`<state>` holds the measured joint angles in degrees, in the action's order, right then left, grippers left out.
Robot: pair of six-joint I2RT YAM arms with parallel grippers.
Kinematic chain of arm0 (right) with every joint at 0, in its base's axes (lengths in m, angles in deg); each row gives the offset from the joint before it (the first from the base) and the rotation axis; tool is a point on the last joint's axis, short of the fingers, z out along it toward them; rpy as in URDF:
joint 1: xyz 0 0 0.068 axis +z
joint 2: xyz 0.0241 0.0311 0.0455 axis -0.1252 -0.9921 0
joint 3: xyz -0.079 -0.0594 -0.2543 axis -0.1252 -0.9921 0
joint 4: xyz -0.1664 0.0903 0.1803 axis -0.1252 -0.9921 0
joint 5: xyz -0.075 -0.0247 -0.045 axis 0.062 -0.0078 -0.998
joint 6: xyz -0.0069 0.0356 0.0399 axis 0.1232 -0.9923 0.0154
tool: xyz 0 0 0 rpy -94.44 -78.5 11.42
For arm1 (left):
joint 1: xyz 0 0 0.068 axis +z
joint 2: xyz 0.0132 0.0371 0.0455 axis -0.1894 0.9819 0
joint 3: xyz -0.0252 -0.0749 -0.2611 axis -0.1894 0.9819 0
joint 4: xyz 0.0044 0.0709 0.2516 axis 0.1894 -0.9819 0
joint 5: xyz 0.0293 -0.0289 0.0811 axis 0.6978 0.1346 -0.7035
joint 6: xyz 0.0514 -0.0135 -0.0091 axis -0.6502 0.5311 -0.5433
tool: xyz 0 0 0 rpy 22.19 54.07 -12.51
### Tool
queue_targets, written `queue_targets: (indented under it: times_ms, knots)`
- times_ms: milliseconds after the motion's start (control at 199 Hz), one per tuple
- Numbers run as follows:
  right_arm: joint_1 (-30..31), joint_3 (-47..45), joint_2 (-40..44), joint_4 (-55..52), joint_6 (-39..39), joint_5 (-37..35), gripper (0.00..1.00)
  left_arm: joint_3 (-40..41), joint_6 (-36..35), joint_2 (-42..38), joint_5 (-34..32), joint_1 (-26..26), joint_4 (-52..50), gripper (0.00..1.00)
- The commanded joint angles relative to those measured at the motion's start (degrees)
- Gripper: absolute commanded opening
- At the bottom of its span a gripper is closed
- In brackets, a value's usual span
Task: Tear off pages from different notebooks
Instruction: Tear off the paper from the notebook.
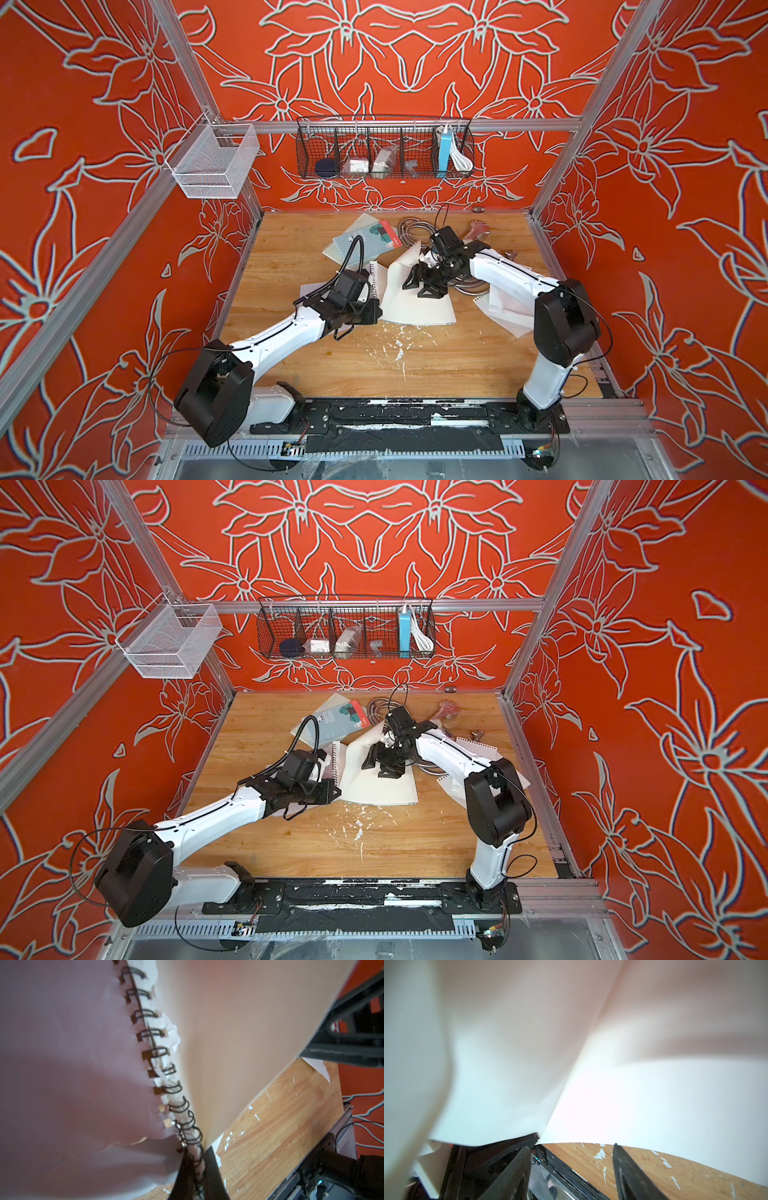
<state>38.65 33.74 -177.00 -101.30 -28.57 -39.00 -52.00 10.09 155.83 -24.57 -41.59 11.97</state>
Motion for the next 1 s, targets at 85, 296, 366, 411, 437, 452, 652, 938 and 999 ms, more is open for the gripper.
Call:
queue_targets:
  times_ms: [85, 296, 366, 411, 437, 452, 652, 938, 999]
  knots:
    - [0.9, 0.0, 2.7, 4.7, 4.1, 4.8, 0.71, -0.8, -3.3, 0.7, 5.9, 0.0, -3.2, 0.00]
    - [3.4, 3.0, 1.1, 1.9, 7.2, 5.8, 0.74, -2.5, -4.7, 1.4, 7.5, 0.0, -4.4, 0.00]
    - [3.6, 3.5, 0.0, 1.2, 7.2, 6.0, 0.74, -2.8, -5.2, 1.2, 7.7, 0.0, -4.6, 0.00]
    - [3.7, 3.7, -0.5, 0.9, 7.1, 6.3, 0.75, -2.9, -5.3, 0.9, 7.4, 0.0, -4.7, 0.00]
    - [3.7, 3.7, -0.8, 0.8, 7.0, 6.4, 0.75, -2.9, -5.4, 0.7, 7.4, 0.0, -4.7, 0.00]
    - [3.7, 3.7, -0.9, 0.6, 7.0, 6.5, 0.75, -2.9, -5.6, 0.6, 7.4, 0.0, -4.7, 0.00]
    - [4.9, 7.8, -3.7, -8.0, 11.5, 2.8, 0.83, -4.2, -7.0, 1.1, 5.8, 0.0, -6.7, 0.00]
    - [6.6, 10.5, -7.9, -14.9, 16.3, -2.5, 0.79, -4.9, -7.1, 0.1, 8.0, 0.0, -6.0, 0.00]
    - [6.7, 10.6, -8.2, -14.6, 16.3, -2.6, 0.75, -4.9, -7.2, -0.2, 8.4, 0.0, -6.0, 0.00]
